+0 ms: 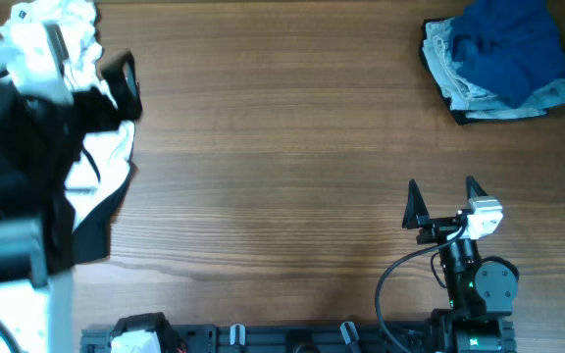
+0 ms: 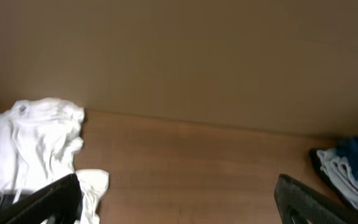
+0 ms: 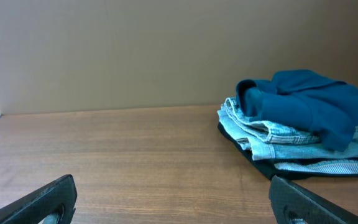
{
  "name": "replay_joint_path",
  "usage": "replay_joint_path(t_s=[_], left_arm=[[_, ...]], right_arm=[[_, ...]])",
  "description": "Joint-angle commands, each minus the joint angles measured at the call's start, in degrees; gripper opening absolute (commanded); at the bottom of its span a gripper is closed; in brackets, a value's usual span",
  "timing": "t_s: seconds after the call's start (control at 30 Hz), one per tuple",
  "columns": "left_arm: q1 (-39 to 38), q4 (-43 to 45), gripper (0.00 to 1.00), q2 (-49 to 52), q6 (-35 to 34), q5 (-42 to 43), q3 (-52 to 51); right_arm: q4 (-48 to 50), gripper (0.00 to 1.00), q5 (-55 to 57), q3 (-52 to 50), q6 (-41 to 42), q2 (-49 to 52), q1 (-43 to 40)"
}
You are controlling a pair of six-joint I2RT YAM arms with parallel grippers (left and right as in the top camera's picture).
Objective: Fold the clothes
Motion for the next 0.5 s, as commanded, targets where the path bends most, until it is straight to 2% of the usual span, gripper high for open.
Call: replay_joint_path(t_s=[0.0, 0.1, 0.23, 0.47], left_arm=[[-0.1, 8.6, 1.00, -9.3, 3.2, 3.5, -17.2], [-0.1, 19.1, 1.00, -18.6, 3.2, 5.7, -32.1], [-0.1, 29.1, 1.00, -28.0, 3.1, 6.5, -47.0], [-0.1, 32.9, 1.00, -39.5, 2.9, 6.9, -60.5]], right_arm=[[0.1, 1.00, 0.8, -0.2, 0.8, -0.6, 0.2], [0.2, 1.00, 0.8, -0.2, 0.8, -0.6, 0.2], [0.2, 1.00, 0.8, -0.2, 0.8, -0.6, 0.2], [0.2, 1.00, 0.8, -0.2, 0.8, -0.6, 0.2]])
